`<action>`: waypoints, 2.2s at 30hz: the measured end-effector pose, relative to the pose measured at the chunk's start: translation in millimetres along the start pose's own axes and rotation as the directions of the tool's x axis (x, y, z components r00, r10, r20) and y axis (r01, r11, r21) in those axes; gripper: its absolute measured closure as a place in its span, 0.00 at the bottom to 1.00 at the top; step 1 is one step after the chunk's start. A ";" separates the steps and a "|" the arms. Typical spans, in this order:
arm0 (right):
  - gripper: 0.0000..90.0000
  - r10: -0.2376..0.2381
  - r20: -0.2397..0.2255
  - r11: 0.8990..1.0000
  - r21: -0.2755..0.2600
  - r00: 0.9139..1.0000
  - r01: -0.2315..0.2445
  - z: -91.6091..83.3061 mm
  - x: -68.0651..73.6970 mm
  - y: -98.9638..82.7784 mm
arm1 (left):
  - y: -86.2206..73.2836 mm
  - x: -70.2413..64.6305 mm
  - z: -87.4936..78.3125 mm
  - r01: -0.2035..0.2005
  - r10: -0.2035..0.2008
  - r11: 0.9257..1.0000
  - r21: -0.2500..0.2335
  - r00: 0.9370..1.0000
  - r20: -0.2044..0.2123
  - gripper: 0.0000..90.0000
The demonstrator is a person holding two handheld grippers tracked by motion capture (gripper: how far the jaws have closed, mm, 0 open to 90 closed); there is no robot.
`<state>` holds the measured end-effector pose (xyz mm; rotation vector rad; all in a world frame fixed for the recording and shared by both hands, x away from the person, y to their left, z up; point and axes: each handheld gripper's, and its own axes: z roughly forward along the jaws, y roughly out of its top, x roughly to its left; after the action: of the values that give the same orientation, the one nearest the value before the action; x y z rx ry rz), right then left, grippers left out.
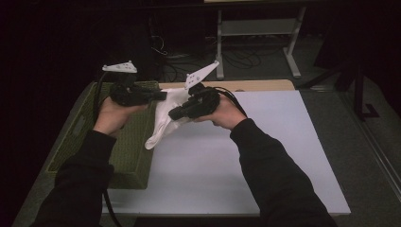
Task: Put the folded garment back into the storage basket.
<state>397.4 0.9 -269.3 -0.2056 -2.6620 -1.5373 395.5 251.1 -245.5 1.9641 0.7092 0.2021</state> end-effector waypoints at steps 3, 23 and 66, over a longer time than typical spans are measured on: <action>0.95 -0.008 -0.004 1.000 0.004 1.000 0.008 8.1 -1.9 7.9 | -2.7 6.9 -8.7 0.011 -0.011 1.000 -0.006 1.000 -0.013 0.88; 0.95 -0.045 -0.032 0.999 0.012 0.998 0.046 72.6 -6.1 54.5 | -26.7 49.4 -65.0 0.055 -0.059 0.997 -0.045 0.993 -0.105 0.88; 0.95 -0.023 -0.102 0.994 0.107 0.995 0.034 172.7 -3.7 46.8 | -105.3 98.2 -89.3 0.182 -0.177 0.983 0.002 0.963 -0.204 0.88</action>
<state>410.3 173.1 -316.0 -0.0823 -2.6711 -1.3664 396.0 408.7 -307.5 1.9031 1.0213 0.2881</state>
